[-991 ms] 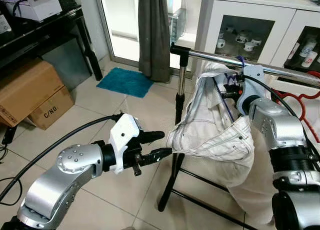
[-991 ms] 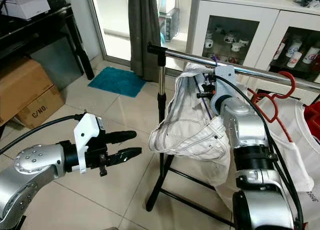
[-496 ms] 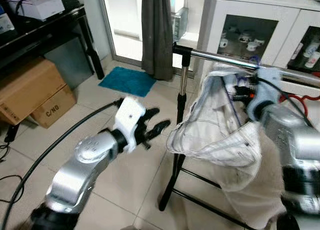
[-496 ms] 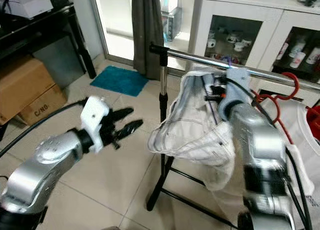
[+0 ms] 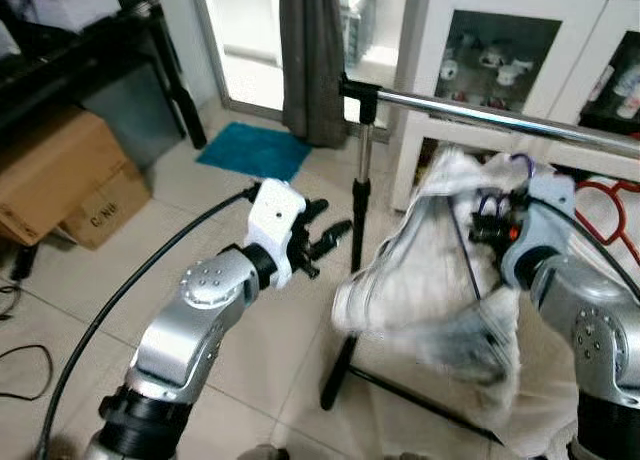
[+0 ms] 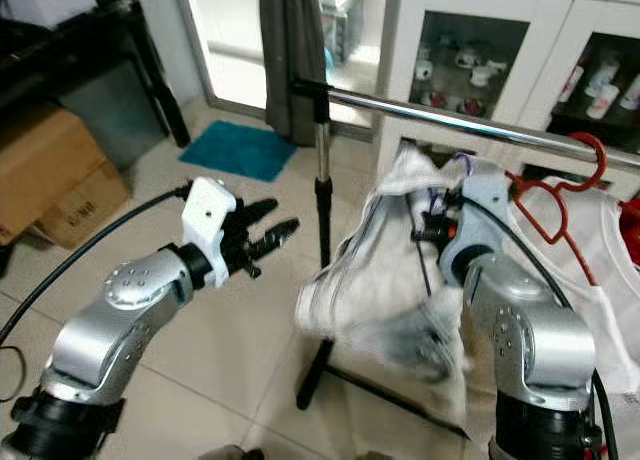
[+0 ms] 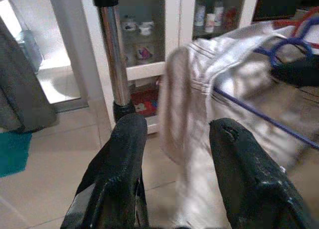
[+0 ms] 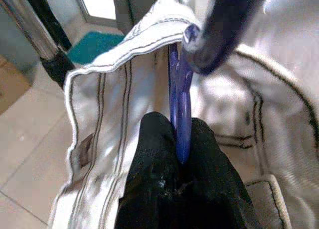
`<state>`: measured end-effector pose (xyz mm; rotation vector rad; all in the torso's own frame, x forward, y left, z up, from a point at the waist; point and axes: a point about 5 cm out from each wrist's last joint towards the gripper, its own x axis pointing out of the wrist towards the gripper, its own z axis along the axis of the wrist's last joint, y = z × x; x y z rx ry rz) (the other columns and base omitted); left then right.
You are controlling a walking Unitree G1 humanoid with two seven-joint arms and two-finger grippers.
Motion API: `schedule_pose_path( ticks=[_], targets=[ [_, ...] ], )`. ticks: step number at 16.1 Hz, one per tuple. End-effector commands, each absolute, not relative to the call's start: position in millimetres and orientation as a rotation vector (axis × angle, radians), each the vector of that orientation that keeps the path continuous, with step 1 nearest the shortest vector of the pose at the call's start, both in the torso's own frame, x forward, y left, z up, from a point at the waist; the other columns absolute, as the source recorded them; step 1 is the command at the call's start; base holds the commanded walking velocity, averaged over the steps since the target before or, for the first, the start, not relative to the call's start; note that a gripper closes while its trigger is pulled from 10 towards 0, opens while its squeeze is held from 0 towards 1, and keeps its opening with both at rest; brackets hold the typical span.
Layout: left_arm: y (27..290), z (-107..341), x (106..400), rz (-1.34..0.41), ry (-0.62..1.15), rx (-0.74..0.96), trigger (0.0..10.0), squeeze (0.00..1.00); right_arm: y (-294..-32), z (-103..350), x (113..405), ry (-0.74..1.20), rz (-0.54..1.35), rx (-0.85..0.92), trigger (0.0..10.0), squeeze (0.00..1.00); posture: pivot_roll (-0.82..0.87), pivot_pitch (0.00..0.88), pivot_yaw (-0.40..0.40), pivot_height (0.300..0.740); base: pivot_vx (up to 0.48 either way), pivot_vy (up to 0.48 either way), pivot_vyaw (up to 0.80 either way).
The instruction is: Hang hanger
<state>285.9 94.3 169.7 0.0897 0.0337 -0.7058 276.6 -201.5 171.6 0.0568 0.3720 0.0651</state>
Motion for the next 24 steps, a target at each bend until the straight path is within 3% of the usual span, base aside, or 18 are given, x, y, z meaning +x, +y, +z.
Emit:
schedule_pose_path(
  ticks=[1, 5, 8, 22, 23, 24],
  targets=[
    [106, 169, 291, -0.618, 0.022, 0.105, 10.0, 0.0, -192, 187, 275, 0.282, 0.11, 0.038, 0.0, 0.0, -0.13, 0.093, 0.038, 0.74, 0.0, 0.0, 0.0],
    [123, 155, 286, -0.533, 0.072, 0.083, 10.0, 0.0, -168, 178, 273, 0.229, 0.188, 0.073, 0.0, 0.0, -0.11, 0.101, 0.057, 0.74, -0.069, 0.0, 0.0],
    [121, 152, 285, -0.519, 0.073, 0.094, 10.0, 0.0, -162, 168, 268, 0.23, 0.183, 0.088, 0.0, 0.0, -0.11, 0.098, 0.058, 0.74, -0.296, 0.0, 0.0],
    [115, 150, 281, -0.54, 0.09, 0.126, 10.0, 0.0, -156, 163, 259, 0.143, 0.23, 0.081, 0.0, 0.0, -0.11, 0.099, 0.062, 0.74, -0.251, 0.0, 0.0],
    [115, 155, 283, -0.575, 0.056, 0.099, 10.0, 1.0, -151, 165, 258, 0.133, 0.274, 0.086, 0.0, 0.0, -0.11, 0.097, 0.061, 0.74, 0.0, 0.0, 0.0],
    [115, 157, 284, -0.581, 0.046, 0.088, 10.0, 1.0, -150, 165, 258, 0.129, 0.286, 0.088, 0.0, 0.0, -0.11, 0.097, 0.061, 0.74, 0.0, 0.0, 0.0]
  ],
)
